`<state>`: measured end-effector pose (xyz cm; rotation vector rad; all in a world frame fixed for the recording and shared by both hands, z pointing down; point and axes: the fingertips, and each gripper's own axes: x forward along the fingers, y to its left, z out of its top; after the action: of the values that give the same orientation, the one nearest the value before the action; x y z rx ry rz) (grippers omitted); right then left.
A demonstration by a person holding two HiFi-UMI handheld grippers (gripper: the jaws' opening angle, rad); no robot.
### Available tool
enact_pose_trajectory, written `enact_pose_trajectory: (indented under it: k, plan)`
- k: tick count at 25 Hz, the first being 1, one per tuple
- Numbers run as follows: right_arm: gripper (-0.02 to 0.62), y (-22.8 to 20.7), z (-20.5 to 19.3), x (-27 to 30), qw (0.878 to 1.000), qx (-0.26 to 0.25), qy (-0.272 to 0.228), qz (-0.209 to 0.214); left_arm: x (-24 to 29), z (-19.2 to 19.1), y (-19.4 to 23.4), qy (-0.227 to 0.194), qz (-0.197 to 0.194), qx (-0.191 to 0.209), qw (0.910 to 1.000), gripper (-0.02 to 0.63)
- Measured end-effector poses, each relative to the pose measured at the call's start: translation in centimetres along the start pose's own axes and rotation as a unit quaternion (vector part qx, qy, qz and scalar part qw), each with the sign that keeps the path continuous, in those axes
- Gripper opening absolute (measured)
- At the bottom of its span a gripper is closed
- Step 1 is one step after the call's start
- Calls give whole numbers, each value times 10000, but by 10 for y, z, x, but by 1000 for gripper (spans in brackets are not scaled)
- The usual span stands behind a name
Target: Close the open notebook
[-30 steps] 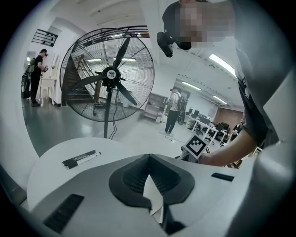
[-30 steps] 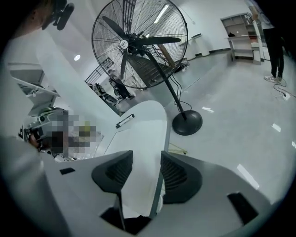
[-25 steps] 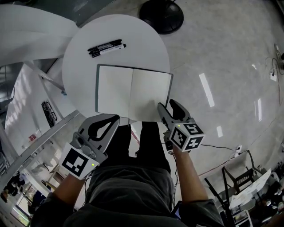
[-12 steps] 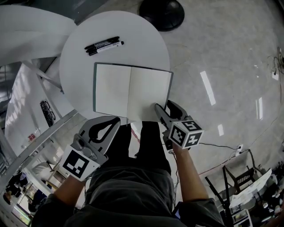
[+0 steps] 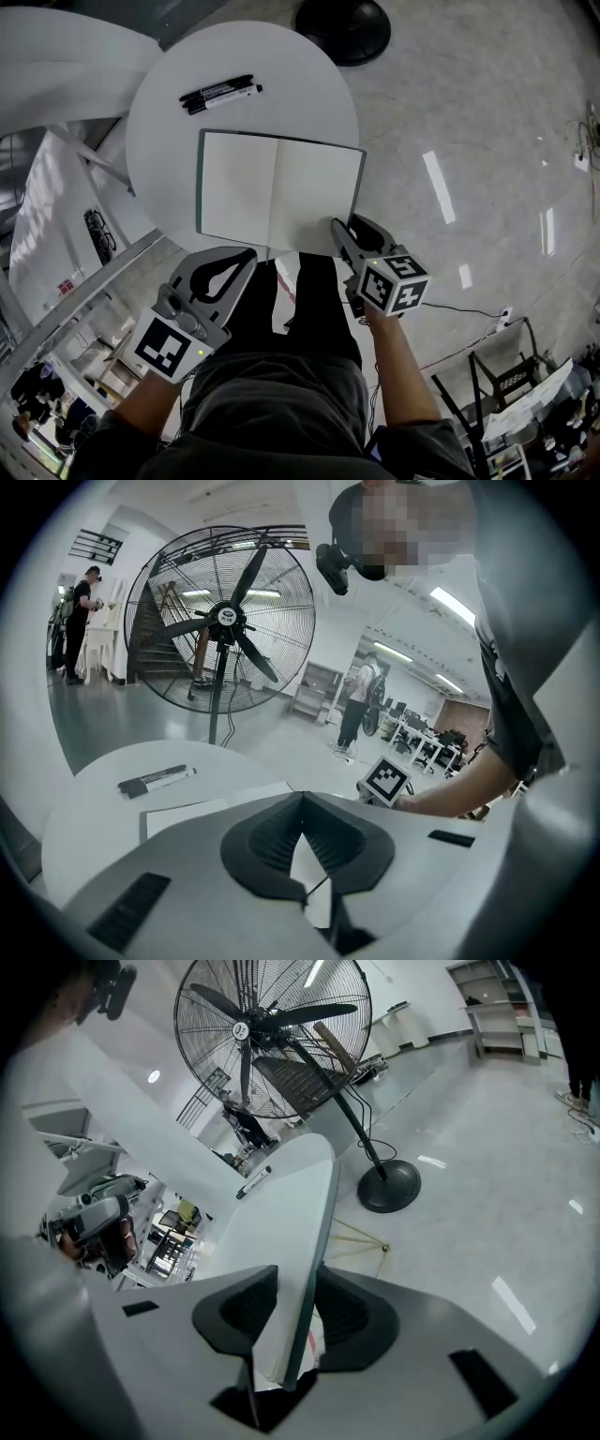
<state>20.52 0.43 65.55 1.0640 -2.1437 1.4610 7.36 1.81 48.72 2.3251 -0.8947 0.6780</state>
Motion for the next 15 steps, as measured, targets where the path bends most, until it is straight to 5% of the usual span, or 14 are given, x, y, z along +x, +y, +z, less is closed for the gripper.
enact_pose_trajectory:
  k: [15]
  plan:
    - [71, 21, 12, -20, 9992, -192, -251, -240, -20, 11, 4, -271, -50, 62, 9996, 15]
